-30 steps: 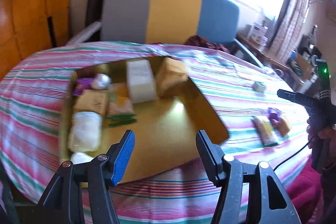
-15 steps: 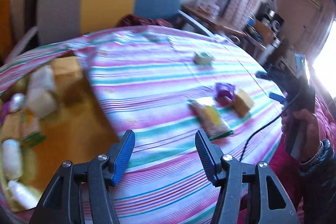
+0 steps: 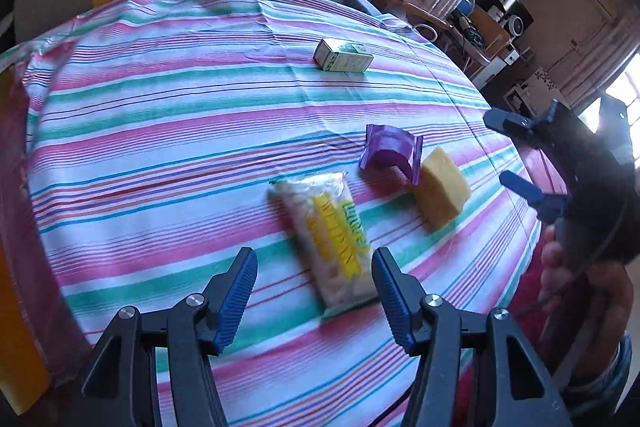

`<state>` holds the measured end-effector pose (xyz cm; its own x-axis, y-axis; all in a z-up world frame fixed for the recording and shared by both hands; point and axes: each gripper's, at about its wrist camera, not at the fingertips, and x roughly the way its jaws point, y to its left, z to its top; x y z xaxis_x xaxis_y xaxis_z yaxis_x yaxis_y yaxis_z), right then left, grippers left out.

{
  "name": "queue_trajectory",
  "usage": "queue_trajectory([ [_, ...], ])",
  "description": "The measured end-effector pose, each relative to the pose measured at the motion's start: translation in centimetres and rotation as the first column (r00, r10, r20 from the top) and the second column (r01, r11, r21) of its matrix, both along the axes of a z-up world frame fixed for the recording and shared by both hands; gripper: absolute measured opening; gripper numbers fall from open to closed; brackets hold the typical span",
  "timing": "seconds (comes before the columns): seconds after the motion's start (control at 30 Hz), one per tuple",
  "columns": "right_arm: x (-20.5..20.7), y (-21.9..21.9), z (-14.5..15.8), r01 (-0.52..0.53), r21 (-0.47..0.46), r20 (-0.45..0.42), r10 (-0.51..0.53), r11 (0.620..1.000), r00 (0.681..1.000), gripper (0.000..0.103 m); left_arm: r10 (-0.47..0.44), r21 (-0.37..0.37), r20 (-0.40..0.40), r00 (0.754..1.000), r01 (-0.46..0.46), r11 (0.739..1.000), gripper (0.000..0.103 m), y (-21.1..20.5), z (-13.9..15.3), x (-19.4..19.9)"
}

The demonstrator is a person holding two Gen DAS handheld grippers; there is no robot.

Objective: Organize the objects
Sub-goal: 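Move both tools back toward the remaining items on the cloth, then grasp the WEIDAN cracker packet with the left gripper, then grasp the green TSAO essential oil box with the right gripper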

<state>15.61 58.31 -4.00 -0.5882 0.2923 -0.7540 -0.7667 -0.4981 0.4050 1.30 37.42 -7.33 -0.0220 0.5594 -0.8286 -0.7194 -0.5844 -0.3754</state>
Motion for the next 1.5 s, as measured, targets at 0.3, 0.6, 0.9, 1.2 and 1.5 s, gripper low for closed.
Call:
queue_trajectory([
  [0.3, -0.4, 0.2, -0.5, -0.011, -0.015, 0.009, 0.012, 1.000, 1.000, 0.098, -0.038, -0.075, -0.045, 0.998, 0.035, 0.997, 0.047, 4.5, -2.6, 0.1],
  [0.6, -1.9, -0.7, -0.2, -0.089, 0.044, 0.055, 0.087, 0.995, 0.995, 0.098, -0.076, -0.016, -0.062, 0.995, 0.075, 0.997, 0.040, 0.6, -2.8, 0.1],
  [0.9, -4.5, -3.1, -0.9, -0.226, 0.112, 0.171, 0.205, 0.968, 0.964, 0.095, -0.074, -0.020, -0.118, 0.990, 0.072, 0.997, 0.039, -4.2, -2.3, 1.2],
  [1.2, -4.9, -3.5, -1.6, -0.239, 0.127, 0.233, 0.205, 0.963, 0.950, 0.094, -0.067, -0.006, -0.200, 0.978, 0.067, 0.998, 0.039, -7.0, -2.2, 2.6],
  [1.5, -7.7, -2.8, 0.3, -0.278, 0.105, 0.199, 0.253, 0.955, 0.947, 0.099, -0.082, 0.006, -0.220, 0.972, 0.085, 0.996, 0.039, -7.6, -2.4, 2.6],
])
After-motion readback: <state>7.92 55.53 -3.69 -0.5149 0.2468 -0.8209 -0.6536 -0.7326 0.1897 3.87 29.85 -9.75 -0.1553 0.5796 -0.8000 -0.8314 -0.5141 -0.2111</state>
